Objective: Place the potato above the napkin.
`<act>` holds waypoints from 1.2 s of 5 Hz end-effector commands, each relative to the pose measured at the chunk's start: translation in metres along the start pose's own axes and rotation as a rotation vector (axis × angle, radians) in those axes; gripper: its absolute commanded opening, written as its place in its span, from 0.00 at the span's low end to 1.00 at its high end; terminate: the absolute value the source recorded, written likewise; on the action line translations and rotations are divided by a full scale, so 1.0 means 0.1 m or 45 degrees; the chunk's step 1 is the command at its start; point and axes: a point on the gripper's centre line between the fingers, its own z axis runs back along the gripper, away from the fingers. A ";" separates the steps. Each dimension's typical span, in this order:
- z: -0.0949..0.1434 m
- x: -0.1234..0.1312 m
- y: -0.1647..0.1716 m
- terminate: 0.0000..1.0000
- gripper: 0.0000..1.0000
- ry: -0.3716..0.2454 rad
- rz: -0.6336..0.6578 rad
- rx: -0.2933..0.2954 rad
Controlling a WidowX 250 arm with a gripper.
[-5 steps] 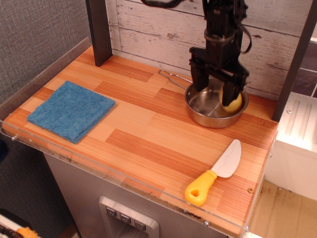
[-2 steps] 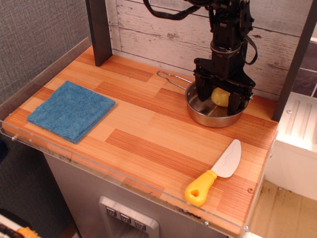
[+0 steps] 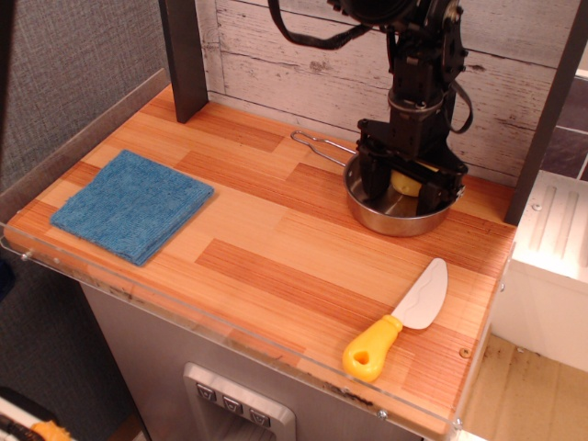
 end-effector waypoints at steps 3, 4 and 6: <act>0.19 0.35 0.10 0.00 1.00 -0.110 -0.024 0.001; 0.21 0.39 0.09 0.00 1.00 -0.128 -0.058 0.007; 0.38 0.29 0.14 0.00 0.00 -0.184 -0.021 0.002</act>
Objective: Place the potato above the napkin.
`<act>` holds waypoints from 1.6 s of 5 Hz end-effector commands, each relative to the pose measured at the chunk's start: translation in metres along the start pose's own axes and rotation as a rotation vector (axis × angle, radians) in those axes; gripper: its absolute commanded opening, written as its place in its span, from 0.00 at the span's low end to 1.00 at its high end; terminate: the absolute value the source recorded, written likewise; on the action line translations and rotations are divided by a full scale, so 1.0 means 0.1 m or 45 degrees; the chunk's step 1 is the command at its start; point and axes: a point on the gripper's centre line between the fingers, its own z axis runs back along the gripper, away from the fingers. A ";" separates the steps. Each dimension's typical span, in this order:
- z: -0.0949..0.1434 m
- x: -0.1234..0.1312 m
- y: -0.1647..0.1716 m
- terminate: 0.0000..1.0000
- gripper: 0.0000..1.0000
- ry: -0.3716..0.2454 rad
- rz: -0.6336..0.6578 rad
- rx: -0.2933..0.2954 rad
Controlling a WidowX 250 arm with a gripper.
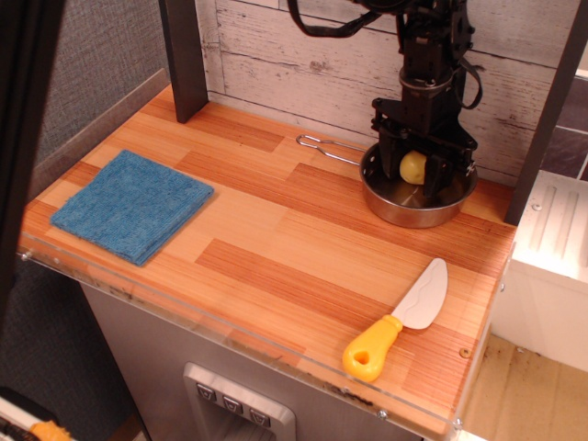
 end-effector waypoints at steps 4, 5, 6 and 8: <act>1.26 -0.81 1.13 0.00 0.00 -0.171 0.279 0.153; 1.03 -1.03 1.42 0.00 0.00 -0.085 0.335 0.182; 0.89 -1.05 1.55 0.00 0.00 -0.024 0.347 0.219; 0.60 -1.11 1.75 0.00 0.00 0.068 0.367 0.182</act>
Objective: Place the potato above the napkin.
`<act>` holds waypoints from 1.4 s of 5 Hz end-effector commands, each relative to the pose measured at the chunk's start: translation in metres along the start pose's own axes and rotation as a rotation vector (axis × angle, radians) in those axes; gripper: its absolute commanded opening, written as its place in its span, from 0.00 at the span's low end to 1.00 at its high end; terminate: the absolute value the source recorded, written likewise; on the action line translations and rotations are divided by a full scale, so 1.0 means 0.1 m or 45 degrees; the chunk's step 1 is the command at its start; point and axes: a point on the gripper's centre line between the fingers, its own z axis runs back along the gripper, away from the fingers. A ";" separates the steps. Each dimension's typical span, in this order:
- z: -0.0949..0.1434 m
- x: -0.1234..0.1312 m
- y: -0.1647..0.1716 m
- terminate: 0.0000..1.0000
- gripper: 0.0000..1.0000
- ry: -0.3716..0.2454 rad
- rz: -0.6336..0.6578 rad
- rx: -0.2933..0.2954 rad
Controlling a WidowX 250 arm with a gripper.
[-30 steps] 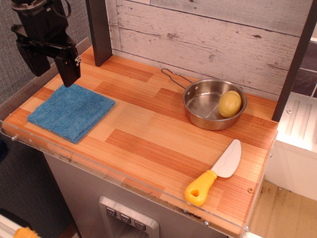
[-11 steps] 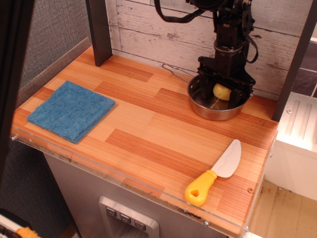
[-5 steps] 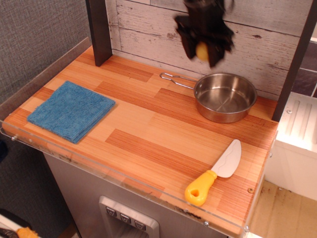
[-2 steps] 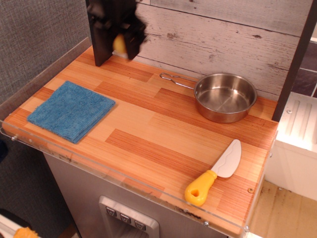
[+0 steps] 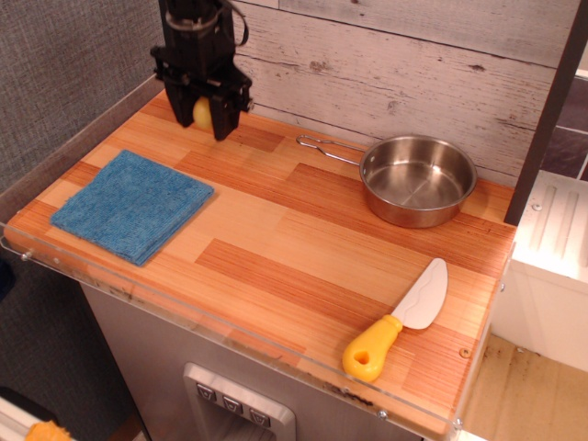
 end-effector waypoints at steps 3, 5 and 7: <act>0.35 -0.10 0.10 0.00 1.00 -0.040 -0.012 -0.040; 1.15 -0.46 -0.05 0.00 1.00 -0.157 -0.045 -0.045; 1.26 -0.70 -0.44 0.00 1.00 -0.114 -0.078 -0.141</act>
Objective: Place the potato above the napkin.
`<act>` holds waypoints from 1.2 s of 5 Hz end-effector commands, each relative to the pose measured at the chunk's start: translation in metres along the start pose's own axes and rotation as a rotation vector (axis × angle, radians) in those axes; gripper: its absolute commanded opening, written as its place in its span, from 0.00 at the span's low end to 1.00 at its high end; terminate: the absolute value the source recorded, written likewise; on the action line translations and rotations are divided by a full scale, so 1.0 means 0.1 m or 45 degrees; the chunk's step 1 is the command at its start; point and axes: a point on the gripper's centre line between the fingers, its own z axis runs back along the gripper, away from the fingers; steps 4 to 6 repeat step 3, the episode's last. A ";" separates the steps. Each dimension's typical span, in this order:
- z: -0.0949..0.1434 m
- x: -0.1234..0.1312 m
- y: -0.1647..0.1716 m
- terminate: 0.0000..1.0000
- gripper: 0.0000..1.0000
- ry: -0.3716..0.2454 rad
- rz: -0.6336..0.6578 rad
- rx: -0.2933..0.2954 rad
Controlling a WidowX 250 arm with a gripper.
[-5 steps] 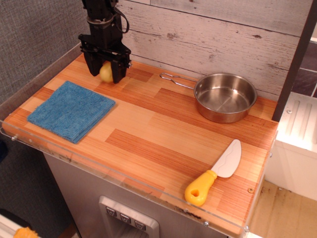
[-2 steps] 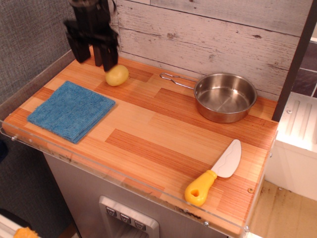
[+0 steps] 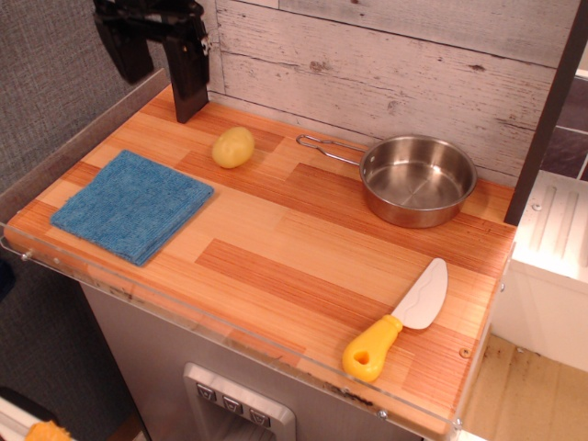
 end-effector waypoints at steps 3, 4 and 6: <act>0.16 -0.18 -0.28 1.00 1.00 -0.018 0.019 -0.008; 0.16 -0.18 -0.28 1.00 1.00 -0.018 0.019 -0.008; 0.16 -0.18 -0.28 1.00 1.00 -0.018 0.019 -0.008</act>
